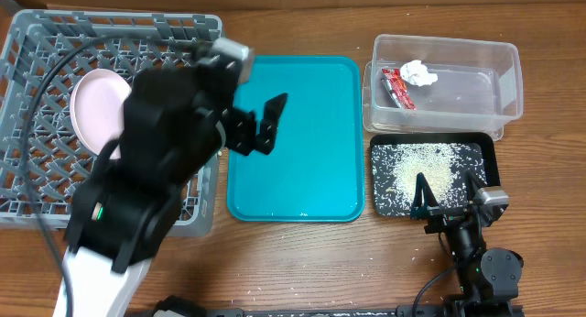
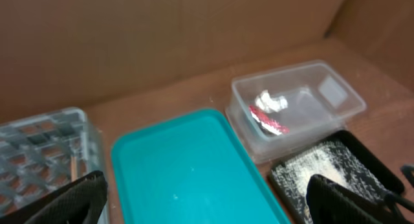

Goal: Sort waste into correct bins and load items into the dishwasher

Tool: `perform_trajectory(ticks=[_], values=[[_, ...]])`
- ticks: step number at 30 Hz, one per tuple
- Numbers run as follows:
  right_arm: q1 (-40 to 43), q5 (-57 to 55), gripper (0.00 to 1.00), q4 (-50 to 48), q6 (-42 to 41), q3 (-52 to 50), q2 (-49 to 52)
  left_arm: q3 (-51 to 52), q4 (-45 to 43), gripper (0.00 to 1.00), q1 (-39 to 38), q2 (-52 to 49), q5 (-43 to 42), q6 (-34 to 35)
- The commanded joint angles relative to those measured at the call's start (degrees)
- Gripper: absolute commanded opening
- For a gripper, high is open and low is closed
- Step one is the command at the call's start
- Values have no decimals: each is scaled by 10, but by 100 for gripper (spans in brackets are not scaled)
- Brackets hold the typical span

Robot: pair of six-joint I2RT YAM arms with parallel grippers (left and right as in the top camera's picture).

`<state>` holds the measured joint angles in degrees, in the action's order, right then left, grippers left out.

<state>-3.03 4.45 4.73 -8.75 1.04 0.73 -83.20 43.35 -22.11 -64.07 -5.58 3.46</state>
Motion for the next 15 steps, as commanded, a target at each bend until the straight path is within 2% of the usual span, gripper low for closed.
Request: perform_trajectory(ticks=[1, 3, 7, 11, 15], values=[[3, -5, 100, -3, -1, -6, -4, 142, -101, 100, 43, 125, 14, 17], [3, -5, 100, -3, -1, -6, -4, 247, -174, 100, 84, 202, 11, 41], [3, -5, 100, -3, -1, -6, -4, 434, -284, 100, 120, 361, 11, 41], [3, -5, 100, -3, -1, -6, -4, 596, -360, 100, 124, 506, 11, 43], [3, -5, 100, -3, -1, -6, -4, 701, -399, 100, 125, 594, 11, 48]])
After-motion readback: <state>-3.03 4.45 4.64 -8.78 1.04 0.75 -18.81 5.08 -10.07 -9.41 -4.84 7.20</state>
